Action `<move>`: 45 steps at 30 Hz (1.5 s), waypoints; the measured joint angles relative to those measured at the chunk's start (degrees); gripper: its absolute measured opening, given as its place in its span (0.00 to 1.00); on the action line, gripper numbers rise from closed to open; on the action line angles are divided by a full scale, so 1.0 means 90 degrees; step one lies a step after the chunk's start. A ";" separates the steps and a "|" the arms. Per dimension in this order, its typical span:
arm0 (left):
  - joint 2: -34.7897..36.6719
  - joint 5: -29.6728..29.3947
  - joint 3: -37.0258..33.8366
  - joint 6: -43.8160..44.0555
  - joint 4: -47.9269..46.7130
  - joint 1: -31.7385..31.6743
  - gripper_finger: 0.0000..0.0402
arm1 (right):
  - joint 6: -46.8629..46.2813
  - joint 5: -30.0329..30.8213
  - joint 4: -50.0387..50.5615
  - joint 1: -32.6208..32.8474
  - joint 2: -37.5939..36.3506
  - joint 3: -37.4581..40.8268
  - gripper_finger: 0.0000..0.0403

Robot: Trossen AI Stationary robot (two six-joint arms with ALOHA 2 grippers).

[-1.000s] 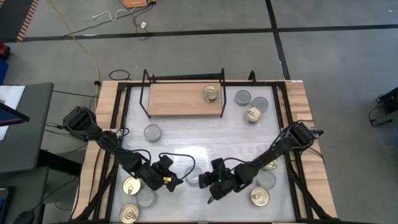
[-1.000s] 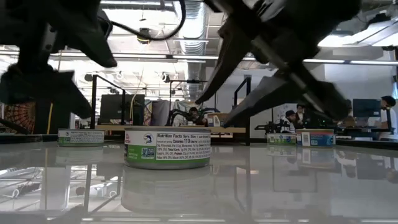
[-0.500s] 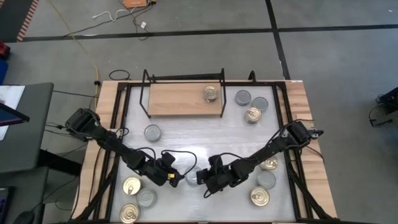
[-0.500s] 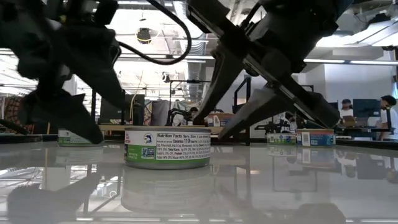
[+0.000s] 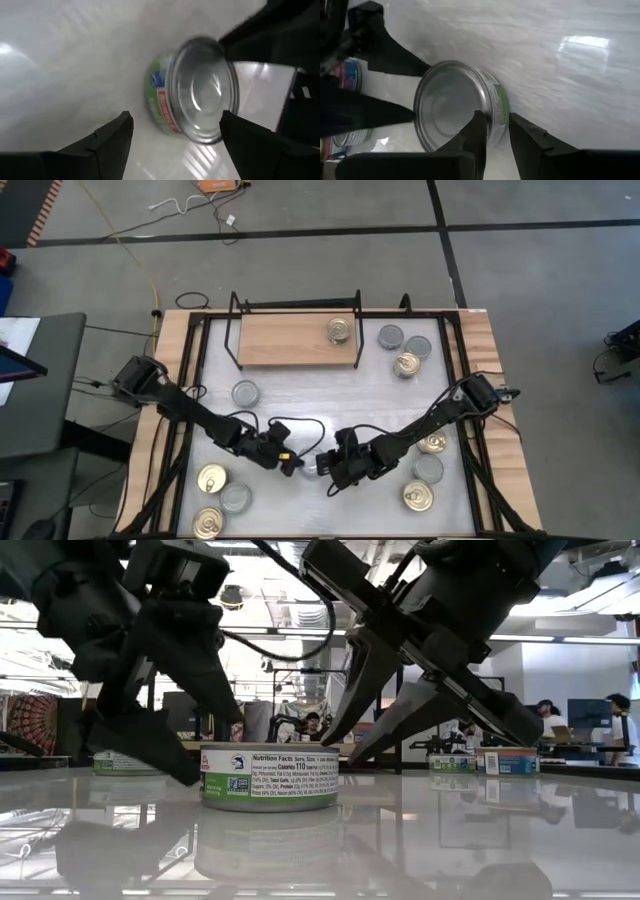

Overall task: Stack canned seafood by type on shelf
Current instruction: Put the green tuna can on the shelf

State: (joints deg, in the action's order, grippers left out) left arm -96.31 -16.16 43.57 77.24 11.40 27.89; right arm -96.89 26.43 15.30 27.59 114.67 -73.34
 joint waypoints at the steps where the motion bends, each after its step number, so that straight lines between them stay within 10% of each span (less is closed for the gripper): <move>1: -0.0074 0.0069 -0.0003 -0.0002 0.0134 0.0001 0.71 | 0.0005 -0.0027 0.0007 0.0000 0.0000 0.0000 0.27; 45: -0.0238 0.0121 0.0002 0.0156 0.0437 0.0003 0.71 | 0.0270 -0.0085 -0.0241 -0.0061 -0.0007 0.0001 0.24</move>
State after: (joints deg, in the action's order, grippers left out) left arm -98.45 -15.07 43.59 78.65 15.33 27.92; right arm -94.46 25.67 13.13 27.05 114.61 -73.33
